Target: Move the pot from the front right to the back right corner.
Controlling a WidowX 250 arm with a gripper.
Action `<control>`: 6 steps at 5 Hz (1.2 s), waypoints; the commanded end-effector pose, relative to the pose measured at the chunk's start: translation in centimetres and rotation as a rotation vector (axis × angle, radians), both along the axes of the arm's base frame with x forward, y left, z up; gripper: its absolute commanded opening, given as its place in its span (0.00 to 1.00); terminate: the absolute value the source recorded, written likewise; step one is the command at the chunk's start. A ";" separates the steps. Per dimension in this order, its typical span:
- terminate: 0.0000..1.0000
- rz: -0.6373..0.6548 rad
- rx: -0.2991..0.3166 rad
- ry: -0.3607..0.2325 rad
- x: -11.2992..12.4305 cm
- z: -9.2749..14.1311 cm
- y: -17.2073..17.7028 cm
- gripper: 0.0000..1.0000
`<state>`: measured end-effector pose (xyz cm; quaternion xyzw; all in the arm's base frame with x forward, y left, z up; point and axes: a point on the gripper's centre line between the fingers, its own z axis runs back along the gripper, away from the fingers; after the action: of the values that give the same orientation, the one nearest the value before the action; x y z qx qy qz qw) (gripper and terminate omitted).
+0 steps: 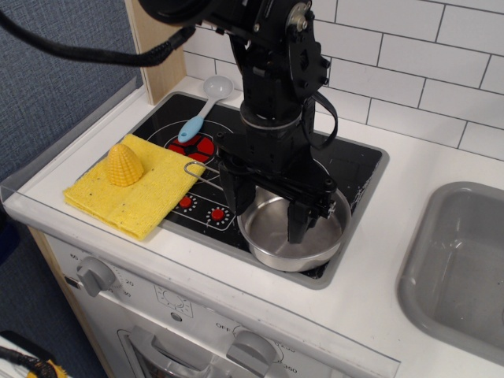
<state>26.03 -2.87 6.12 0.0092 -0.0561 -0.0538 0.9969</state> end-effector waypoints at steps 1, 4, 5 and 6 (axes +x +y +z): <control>0.00 0.000 0.000 0.000 0.0 0.0 0.0 1.00; 0.00 -0.159 -0.028 -0.028 5.1 -1.0 -7.8 1.00; 0.00 -0.149 0.002 -0.006 4.9 -1.9 -8.0 1.00; 0.00 -0.149 0.034 0.027 3.7 -2.7 -8.0 1.00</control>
<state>29.30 -10.56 2.42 0.0263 -0.0218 -0.1283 0.9911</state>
